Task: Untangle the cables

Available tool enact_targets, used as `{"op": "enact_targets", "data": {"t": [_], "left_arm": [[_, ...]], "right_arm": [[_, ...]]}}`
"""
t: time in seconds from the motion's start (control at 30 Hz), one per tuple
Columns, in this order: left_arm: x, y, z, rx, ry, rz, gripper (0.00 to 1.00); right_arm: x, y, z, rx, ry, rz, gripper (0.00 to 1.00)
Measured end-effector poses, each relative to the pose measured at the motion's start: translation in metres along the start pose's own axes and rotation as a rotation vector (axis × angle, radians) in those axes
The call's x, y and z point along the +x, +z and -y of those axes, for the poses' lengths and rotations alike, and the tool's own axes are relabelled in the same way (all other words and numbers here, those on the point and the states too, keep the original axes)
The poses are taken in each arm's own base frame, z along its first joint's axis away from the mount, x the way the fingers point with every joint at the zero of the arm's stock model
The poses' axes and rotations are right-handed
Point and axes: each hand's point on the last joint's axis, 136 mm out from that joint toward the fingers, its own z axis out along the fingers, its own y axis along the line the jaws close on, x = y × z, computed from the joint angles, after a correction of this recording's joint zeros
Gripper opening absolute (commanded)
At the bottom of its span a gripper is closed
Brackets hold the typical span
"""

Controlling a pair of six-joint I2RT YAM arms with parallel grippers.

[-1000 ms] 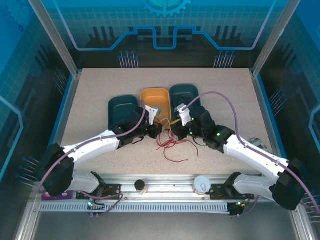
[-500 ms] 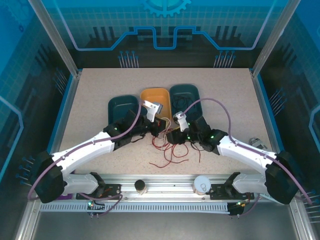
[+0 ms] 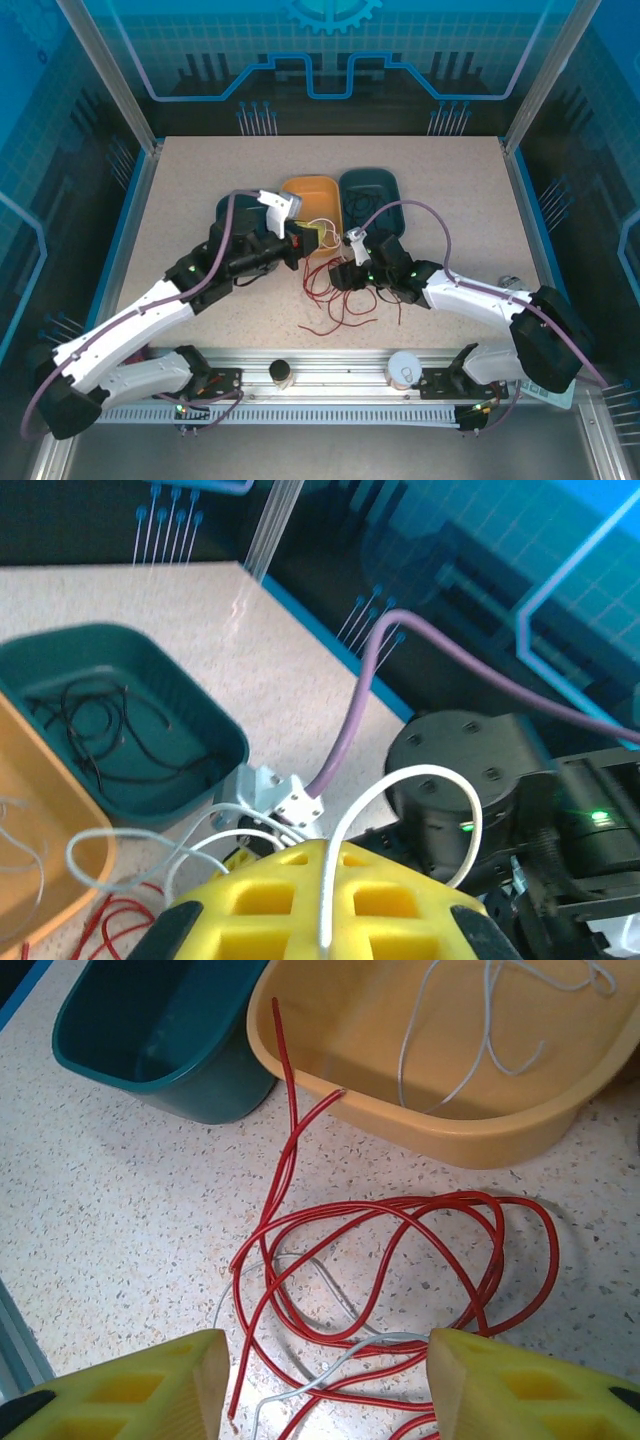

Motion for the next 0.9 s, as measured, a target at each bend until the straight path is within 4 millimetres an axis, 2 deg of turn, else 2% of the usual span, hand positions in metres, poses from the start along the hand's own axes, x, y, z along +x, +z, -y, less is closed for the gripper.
{"op": "enact_targets", "data": {"t": [0.1, 0.17, 0.33, 0.4, 0.6, 0.77, 0.9], "left_arm": [[-0.015, -0.01, 0.003, -0.018, 0.031, 0.044, 0.0], [-0.024, -0.013, -0.003, -0.07, 0.042, 0.065, 0.0], [-0.045, -0.011, -0.026, -0.223, 0.062, 0.104, 0.0], [-0.05, -0.006, -0.037, -0.27, 0.065, 0.107, 0.0], [-0.047, 0.024, -0.087, -0.407, 0.043, 0.054, 0.0], [-0.038, 0.055, -0.125, -0.483, 0.019, -0.009, 0.0], [-0.032, 0.073, -0.147, -0.518, 0.005, -0.041, 0.0]], "right_arm": [[0.001, -0.001, 0.005, 0.024, 0.004, -0.003, 0.56], [0.001, -0.007, 0.009, 0.046, 0.006, 0.001, 0.6], [-0.012, -0.033, 0.022, 0.112, 0.015, 0.066, 0.8], [-0.02, -0.047, 0.027, 0.133, 0.013, 0.11, 0.99], [-0.041, -0.082, 0.026, 0.16, -0.028, 0.228, 1.0], [-0.044, -0.089, 0.032, 0.21, -0.052, 0.232, 1.0], [-0.048, -0.092, 0.038, 0.243, -0.051, 0.235, 1.0]]}}
